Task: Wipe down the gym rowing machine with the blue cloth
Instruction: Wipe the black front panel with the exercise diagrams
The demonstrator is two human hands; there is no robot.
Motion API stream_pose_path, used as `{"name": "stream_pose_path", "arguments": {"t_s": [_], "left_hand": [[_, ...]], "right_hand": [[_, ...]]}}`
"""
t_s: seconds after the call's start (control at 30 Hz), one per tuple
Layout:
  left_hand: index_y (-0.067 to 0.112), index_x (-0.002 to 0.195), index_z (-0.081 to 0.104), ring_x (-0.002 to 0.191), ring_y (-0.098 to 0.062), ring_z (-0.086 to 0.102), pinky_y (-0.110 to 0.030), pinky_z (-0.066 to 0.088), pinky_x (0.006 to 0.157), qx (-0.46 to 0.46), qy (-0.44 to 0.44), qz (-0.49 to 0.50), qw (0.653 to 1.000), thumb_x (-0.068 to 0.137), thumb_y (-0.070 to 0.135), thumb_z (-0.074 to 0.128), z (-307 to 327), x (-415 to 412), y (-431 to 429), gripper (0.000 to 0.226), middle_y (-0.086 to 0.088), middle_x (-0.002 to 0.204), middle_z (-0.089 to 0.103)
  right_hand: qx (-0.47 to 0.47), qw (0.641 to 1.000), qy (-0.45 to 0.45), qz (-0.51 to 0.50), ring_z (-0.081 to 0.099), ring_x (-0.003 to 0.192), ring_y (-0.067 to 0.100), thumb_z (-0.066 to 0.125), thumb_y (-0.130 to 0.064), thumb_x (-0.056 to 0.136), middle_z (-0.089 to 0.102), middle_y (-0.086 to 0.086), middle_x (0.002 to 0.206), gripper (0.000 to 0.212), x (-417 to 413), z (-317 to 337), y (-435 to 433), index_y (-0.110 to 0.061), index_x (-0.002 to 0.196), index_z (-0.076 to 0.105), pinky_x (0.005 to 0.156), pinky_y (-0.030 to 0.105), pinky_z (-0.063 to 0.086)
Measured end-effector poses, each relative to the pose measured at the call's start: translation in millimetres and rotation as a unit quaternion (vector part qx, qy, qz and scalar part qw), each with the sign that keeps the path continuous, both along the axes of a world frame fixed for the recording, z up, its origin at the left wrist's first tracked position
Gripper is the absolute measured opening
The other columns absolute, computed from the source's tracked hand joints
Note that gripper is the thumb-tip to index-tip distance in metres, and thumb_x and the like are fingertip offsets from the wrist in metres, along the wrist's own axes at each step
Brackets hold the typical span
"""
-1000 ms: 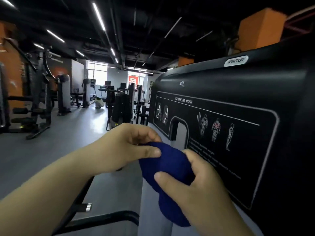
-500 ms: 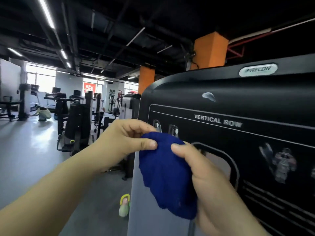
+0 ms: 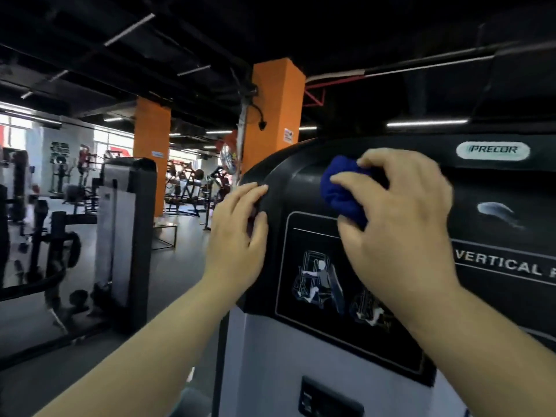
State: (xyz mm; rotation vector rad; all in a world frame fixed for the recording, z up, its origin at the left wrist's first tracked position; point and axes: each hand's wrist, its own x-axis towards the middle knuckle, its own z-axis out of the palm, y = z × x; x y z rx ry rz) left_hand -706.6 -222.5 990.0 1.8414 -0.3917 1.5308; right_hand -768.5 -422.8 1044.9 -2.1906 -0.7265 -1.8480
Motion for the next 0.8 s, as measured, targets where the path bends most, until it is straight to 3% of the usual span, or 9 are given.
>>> {"name": "stream_pose_path", "arguments": {"t_s": [0.07, 0.13, 0.2, 0.27, 0.43, 0.53, 0.6, 0.7, 0.8], "left_hand": [[0.022, 0.140, 0.049, 0.133, 0.006, 0.032, -0.016, 0.024, 0.113, -0.006, -0.029, 0.013, 0.999, 0.098, 0.022, 0.044, -9.3, 12.1, -1.7, 0.042, 0.016, 0.141, 0.042], [0.025, 0.145, 0.042, 0.133, 0.013, 0.026, -0.018, 0.021, 0.114, -0.005, -0.050, -0.002, 0.999, 0.100, 0.024, 0.039, -16.4, 18.5, -2.8, 0.045, 0.024, 0.143, 0.035], [0.025, 0.146, 0.039, 0.133, 0.013, 0.027, -0.019, 0.022, 0.114, 0.001, -0.071, -0.022, 0.997, 0.100, 0.023, 0.038, -18.6, 22.2, 0.0, 0.046, 0.023, 0.144, 0.035], [0.025, 0.145, 0.037, 0.133, 0.012, 0.029, -0.018, 0.024, 0.113, 0.016, -0.072, -0.033, 0.997, 0.099, 0.021, 0.039, -18.2, 21.9, 5.2, 0.046, 0.021, 0.143, 0.037], [0.027, 0.146, 0.037, 0.133, 0.012, 0.029, -0.013, 0.024, 0.113, 0.049, -0.039, -0.059, 0.996, 0.098, 0.022, 0.038, -15.6, 12.2, 15.8, 0.048, 0.030, 0.145, 0.036], [0.033, 0.144, 0.037, 0.136, 0.011, 0.029, -0.011, 0.022, 0.113, 0.035, -0.014, -0.089, 0.995, 0.096, 0.015, 0.041, -16.2, 8.8, 16.9, 0.050, 0.032, 0.145, 0.034], [0.034, 0.144, 0.037, 0.138, 0.005, 0.031, -0.013, 0.023, 0.114, 0.037, -0.002, -0.099, 0.994, 0.096, 0.016, 0.041, -17.2, 9.0, 18.6, 0.052, 0.029, 0.147, 0.034], [0.028, 0.146, 0.038, 0.139, 0.005, 0.031, -0.011, 0.021, 0.113, 0.055, 0.001, -0.093, 0.994, 0.096, 0.017, 0.041, -17.0, 9.7, 21.1, 0.051, 0.027, 0.149, 0.033], [0.026, 0.146, 0.040, 0.139, 0.006, 0.029, -0.010, 0.020, 0.113, 0.045, 0.013, -0.104, 0.994, 0.096, 0.010, 0.043, -17.3, 6.4, 19.8, 0.053, 0.026, 0.149, 0.033]], "right_hand": [[-0.082, 0.993, 0.050, -0.075, 0.044, 0.132, 0.031, 0.077, -0.024, 0.072, 0.055, 0.014, 0.136, 0.051, 16.3, -8.1, 11.2, -0.013, 0.120, 0.068, 0.113, 0.046, 0.023], [-0.151, 0.980, 0.086, -0.096, 0.041, 0.139, 0.028, 0.062, -0.037, 0.083, 0.049, 0.012, 0.147, 0.052, 23.6, -31.6, 18.4, -0.015, 0.130, 0.063, 0.118, 0.043, 0.016], [-0.231, 0.965, 0.096, -0.082, 0.042, 0.140, 0.023, 0.046, -0.038, 0.090, 0.049, 0.007, 0.149, 0.048, 26.0, -58.1, 16.5, -0.018, 0.128, 0.066, 0.118, 0.041, 0.021], [-0.298, 0.948, 0.080, -0.082, 0.045, 0.138, 0.019, 0.043, -0.035, 0.093, 0.052, 0.002, 0.146, 0.043, 26.5, -68.8, 11.0, -0.022, 0.126, 0.067, 0.116, 0.039, 0.026], [-0.214, 0.971, 0.004, -0.110, 0.053, 0.129, 0.022, 0.059, -0.026, 0.091, 0.060, 0.003, 0.137, 0.031, 34.2, -9.4, 29.5, -0.020, 0.119, 0.070, 0.106, 0.036, 0.027], [-0.166, 0.975, 0.031, -0.145, 0.047, 0.134, 0.024, 0.059, -0.031, 0.089, 0.054, 0.008, 0.142, 0.042, 38.4, 5.9, 44.5, -0.016, 0.128, 0.064, 0.108, 0.038, 0.024], [-0.205, 0.966, 0.055, -0.150, 0.041, 0.139, 0.023, 0.059, -0.033, 0.086, 0.047, 0.008, 0.150, 0.051, 36.8, -17.0, 42.1, -0.018, 0.135, 0.058, 0.112, 0.040, 0.022], [-0.347, 0.927, 0.058, -0.129, 0.044, 0.138, 0.018, 0.060, -0.030, 0.082, 0.048, 0.003, 0.149, 0.049, 30.5, -59.8, 18.5, -0.023, 0.131, 0.063, 0.113, 0.038, 0.023], [-0.402, 0.908, 0.030, -0.109, 0.051, 0.131, 0.014, 0.044, -0.030, 0.082, 0.056, -0.003, 0.142, 0.046, 29.2, -37.7, 6.6, -0.026, 0.121, 0.068, 0.106, 0.038, 0.026]]}}
